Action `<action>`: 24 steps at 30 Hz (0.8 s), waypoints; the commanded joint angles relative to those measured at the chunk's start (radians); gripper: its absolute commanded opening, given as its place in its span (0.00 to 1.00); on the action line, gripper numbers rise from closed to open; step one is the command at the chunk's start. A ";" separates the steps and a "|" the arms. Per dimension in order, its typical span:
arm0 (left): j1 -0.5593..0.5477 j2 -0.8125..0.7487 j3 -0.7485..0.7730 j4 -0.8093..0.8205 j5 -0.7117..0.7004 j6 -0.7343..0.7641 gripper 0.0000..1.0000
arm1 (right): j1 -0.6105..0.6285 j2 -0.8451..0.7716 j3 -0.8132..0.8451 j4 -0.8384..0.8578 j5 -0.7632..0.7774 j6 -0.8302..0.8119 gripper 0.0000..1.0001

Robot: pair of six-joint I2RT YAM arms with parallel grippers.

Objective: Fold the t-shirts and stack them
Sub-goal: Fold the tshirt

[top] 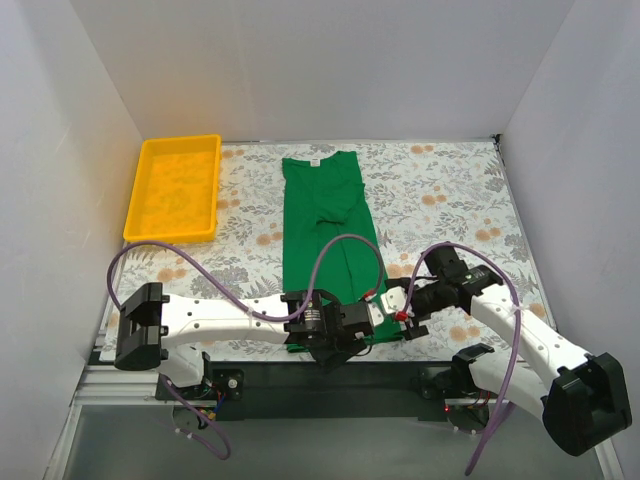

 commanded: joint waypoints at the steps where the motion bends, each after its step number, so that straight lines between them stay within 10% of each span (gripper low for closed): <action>1: 0.002 0.008 -0.047 0.011 -0.054 0.112 0.58 | 0.033 0.016 -0.008 -0.049 -0.065 -0.044 0.90; 10: -0.004 -0.386 -0.105 0.226 -0.228 0.138 0.57 | 0.226 0.040 -0.077 0.090 0.144 0.074 0.79; 15: -0.004 -0.668 -0.230 0.388 -0.278 0.243 0.78 | 0.252 0.077 -0.081 0.148 0.162 0.126 0.75; 20: -0.004 -0.796 -0.411 0.544 -0.072 0.669 0.92 | 0.254 0.100 -0.081 0.173 0.175 0.137 0.75; 24: -0.004 -0.640 -0.461 0.368 0.095 0.831 0.91 | 0.249 0.088 -0.075 0.175 0.196 0.139 0.75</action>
